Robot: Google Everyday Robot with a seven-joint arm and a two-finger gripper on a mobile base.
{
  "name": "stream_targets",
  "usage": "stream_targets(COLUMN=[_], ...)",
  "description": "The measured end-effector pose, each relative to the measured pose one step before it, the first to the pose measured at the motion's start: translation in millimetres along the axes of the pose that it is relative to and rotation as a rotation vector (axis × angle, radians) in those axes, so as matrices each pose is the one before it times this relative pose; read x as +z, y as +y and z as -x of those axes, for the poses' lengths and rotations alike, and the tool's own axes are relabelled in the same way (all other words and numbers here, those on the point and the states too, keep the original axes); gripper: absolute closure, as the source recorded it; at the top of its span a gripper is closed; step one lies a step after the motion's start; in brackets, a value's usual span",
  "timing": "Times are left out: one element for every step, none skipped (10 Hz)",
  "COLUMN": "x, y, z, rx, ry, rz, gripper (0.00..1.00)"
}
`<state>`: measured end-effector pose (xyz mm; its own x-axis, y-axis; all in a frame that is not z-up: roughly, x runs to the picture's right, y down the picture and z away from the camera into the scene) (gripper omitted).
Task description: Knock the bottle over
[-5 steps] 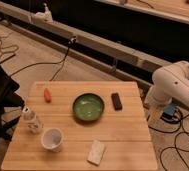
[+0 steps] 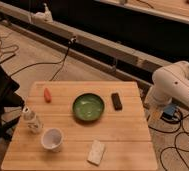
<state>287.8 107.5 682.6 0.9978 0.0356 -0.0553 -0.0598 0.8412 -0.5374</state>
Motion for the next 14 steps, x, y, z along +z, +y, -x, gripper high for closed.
stream_targets(x=[0.20,0.21,-0.03,0.03,0.01,-0.01,0.01,0.00,0.03,-0.04,-0.01,0.00,0.01,0.00], y=[0.04,0.05,-0.01,0.02,-0.02,0.01,0.02,-0.01,0.02,-0.03,0.00,0.01,0.01,0.00], z=[0.04,0.02,0.01,-0.02,0.03,0.00,0.00,0.00,-0.01,0.03,-0.02,-0.01,0.00,0.00], rx=[-0.00002,0.00002,0.00000,0.00002,-0.00003,-0.00001,0.00001,-0.00002,0.00008,-0.00011,0.00002,0.00003,0.00003,-0.00005], ry=[-0.00020,-0.00020,0.00002,-0.00001,-0.00002,0.00000,-0.00001,0.00001,-0.00005,0.00006,0.00000,-0.00002,0.00003,0.00001], rz=[0.00028,0.00028,-0.00003,0.00005,-0.00002,0.00001,0.00003,-0.00001,0.00007,-0.00007,-0.00002,0.00001,0.00001,0.00001], gripper=[0.35,0.35,0.35,0.35,0.35,0.35,0.35,0.35,0.35,0.37,0.44,0.54,0.64,0.74])
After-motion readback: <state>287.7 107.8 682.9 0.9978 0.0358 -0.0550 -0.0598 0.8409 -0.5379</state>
